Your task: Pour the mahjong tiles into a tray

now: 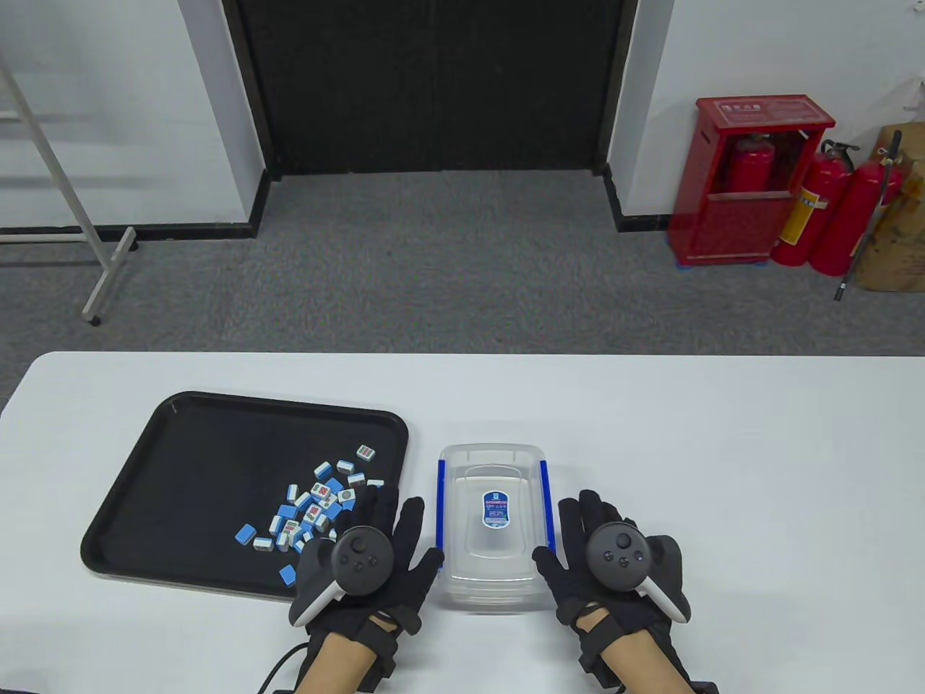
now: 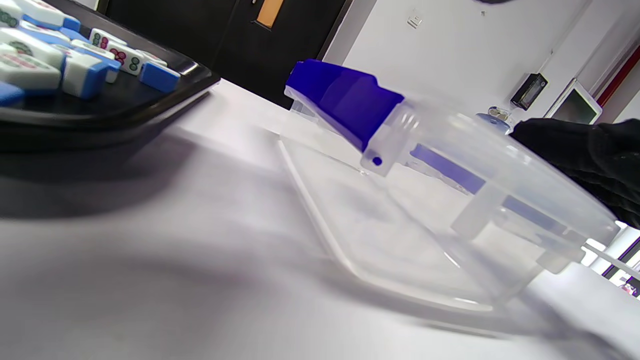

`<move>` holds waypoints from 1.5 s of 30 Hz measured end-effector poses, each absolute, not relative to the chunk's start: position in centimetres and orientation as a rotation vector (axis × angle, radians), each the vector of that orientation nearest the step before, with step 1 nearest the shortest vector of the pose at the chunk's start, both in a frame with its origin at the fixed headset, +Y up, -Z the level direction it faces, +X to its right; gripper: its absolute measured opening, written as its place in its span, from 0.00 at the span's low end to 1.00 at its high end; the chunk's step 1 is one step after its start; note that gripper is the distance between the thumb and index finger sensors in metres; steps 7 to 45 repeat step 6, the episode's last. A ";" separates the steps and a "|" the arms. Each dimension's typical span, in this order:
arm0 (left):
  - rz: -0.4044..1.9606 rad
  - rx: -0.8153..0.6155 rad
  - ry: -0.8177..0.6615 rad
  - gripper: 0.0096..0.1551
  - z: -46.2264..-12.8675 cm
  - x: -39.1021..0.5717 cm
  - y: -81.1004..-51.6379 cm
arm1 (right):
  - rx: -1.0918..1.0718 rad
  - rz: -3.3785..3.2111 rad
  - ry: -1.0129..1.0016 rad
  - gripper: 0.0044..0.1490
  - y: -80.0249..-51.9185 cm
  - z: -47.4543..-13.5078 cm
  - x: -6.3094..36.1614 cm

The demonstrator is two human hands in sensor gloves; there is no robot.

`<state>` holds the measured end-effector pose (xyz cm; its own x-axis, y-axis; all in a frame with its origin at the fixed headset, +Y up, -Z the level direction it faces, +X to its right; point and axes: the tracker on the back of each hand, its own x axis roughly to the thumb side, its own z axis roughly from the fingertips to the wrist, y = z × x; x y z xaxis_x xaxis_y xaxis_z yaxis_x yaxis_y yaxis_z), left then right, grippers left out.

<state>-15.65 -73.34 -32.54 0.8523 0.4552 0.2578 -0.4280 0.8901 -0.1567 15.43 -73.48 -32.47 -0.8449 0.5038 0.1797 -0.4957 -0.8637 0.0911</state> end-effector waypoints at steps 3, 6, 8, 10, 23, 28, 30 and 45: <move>0.463 -0.096 -0.292 0.45 -32.5 -15.6 -73.3 | 0.290 2.620 0.046 0.53 -73.4 -32.3 15.1; 0.454 -0.092 -0.290 0.45 -32.5 -15.5 -73.4 | 0.297 2.628 0.057 0.53 -73.4 -32.3 15.0; 0.454 -0.092 -0.290 0.45 -32.5 -15.5 -73.4 | 0.297 2.628 0.057 0.53 -73.4 -32.3 15.0; 0.454 -0.092 -0.290 0.45 -32.5 -15.5 -73.4 | 0.297 2.628 0.057 0.53 -73.4 -32.3 15.0; 0.454 -0.092 -0.290 0.45 -32.5 -15.5 -73.4 | 0.297 2.628 0.057 0.53 -73.4 -32.3 15.0; 0.454 -0.092 -0.290 0.45 -32.5 -15.5 -73.4 | 0.297 2.628 0.057 0.53 -73.4 -32.3 15.0; 0.454 -0.092 -0.290 0.45 -32.5 -15.5 -73.4 | 0.297 2.628 0.057 0.53 -73.4 -32.3 15.0; 0.454 -0.092 -0.290 0.45 -32.5 -15.5 -73.4 | 0.297 2.628 0.057 0.53 -73.4 -32.3 15.0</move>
